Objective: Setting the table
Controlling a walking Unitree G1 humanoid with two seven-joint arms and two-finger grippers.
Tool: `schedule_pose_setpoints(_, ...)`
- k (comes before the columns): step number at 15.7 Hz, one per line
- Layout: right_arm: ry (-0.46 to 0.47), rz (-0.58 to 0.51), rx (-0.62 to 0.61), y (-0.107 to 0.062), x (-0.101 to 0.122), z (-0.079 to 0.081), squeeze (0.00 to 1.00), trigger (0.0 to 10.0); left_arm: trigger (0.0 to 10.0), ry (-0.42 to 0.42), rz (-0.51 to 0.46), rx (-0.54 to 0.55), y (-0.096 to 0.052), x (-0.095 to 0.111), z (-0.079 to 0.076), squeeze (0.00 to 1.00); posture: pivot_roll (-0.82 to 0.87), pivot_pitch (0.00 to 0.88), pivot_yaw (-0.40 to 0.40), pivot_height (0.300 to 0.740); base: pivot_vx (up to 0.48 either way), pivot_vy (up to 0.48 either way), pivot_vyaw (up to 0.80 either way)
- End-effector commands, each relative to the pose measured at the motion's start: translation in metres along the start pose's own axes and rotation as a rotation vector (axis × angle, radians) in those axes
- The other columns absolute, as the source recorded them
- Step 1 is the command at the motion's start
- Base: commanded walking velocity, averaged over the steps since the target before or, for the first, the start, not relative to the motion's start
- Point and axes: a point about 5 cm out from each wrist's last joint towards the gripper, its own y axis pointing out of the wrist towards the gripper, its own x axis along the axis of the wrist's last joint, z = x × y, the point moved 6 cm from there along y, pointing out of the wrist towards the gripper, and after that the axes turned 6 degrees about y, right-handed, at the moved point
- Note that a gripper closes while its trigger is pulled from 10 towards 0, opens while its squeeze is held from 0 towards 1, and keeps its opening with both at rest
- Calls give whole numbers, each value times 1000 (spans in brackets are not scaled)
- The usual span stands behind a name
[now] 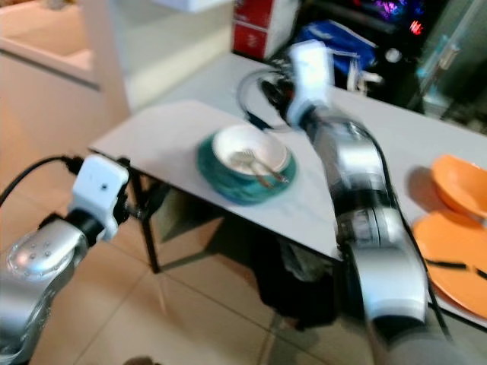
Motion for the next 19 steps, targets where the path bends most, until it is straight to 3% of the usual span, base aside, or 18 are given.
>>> schedule_pose_setpoints(1, 31, -78, 9, -14, 8, 14, 0, 10000, 10000, 4, -8, 71, 7, 6, 14, 0, 74, 1, -76, 740, 0, 480, 0)
schedule_pose_setpoints(2, 59, -82, 9, -19, 4, 17, 0, 10000, 10000, -4, -10, 80, 9, 8, 15, 0, 74, 1, -76, 740, 0, 480, 0)
schedule_pose_setpoints(4, 165, -102, -159, -39, -19, 1, 0, 10000, 10000, -15, -32, 132, 24, 18, 31, 0, 59, 2, -46, 740, 0, 480, -722)
schedule_pose_setpoints(7, 163, -96, -162, -45, -19, 5, 0, 10000, 10000, -9, -37, 153, 27, 20, 38, 0, 60, 1, -46, 740, 0, 480, -738)
schedule_pose_setpoints(10, 195, -80, -159, -48, -20, 18, 796, 10000, 10000, -17, -37, 208, 25, 20, 52, 0, 80, 4, -63, 740, 0, 480, -744)
schedule_pose_setpoints(11, 194, -73, -143, -47, -19, 22, 980, 10000, 10000, -25, -32, 225, 22, 17, 55, 0, 85, 7, -68, 740, 0, 480, -744)
schedule_pose_setpoints(12, 184, -57, -119, -45, -20, 26, 933, 10000, 10000, -23, -22, 236, 18, 13, 58, 0, 90, 7, -72, 740, 0, 480, -744)
schedule_pose_setpoints(13, 195, -38, -106, -44, -23, 29, 0, 10000, 10000, -38, -18, 248, 14, 12, 60, 0, 92, 8, -74, 740, 0, 480, -744)
schedule_pose_setpoints(17, 176, -5, -86, -46, -35, 36, 0, 10000, 10000, -34, -13, 275, 4, 8, 62, 0, 105, 7, -80, 740, 0, 480, -550)
schedule_pose_setpoints(19, 147, -23, -69, -58, -43, 37, 0, 10000, 10000, -46, 9, 239, 0, 0, 48, 0, 99, 0, -64, 740, 0, 480, 0)
